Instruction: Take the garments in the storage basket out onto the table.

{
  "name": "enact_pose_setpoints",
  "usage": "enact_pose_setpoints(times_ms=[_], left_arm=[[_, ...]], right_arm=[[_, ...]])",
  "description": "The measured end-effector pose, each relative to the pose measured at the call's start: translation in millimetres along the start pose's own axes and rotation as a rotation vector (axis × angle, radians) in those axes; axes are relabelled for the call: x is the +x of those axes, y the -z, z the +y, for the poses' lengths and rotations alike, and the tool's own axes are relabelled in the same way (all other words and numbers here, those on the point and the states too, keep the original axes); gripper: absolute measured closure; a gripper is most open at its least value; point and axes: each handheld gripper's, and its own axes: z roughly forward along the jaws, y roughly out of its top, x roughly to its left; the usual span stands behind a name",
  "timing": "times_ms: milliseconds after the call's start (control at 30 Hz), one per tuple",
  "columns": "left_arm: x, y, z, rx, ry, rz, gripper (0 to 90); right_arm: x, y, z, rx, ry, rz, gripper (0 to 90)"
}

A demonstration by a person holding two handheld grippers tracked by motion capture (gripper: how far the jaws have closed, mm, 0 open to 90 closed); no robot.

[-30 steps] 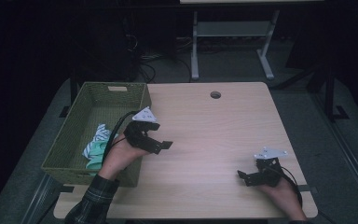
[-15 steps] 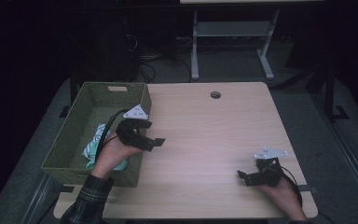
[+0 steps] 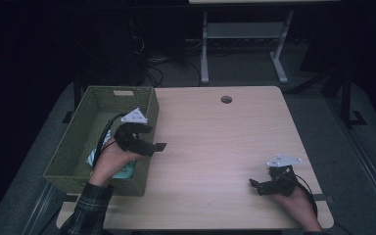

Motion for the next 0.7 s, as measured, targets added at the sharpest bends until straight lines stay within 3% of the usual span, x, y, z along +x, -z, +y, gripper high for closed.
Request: enact_pose_setpoints(times_ms=[700], left_arm=[[21.8,19.2,-12.3,-0.013,0.048,0.059,14.4]], right_arm=[[0.0,0.0,0.0,0.000,0.000,0.000,1.1]])
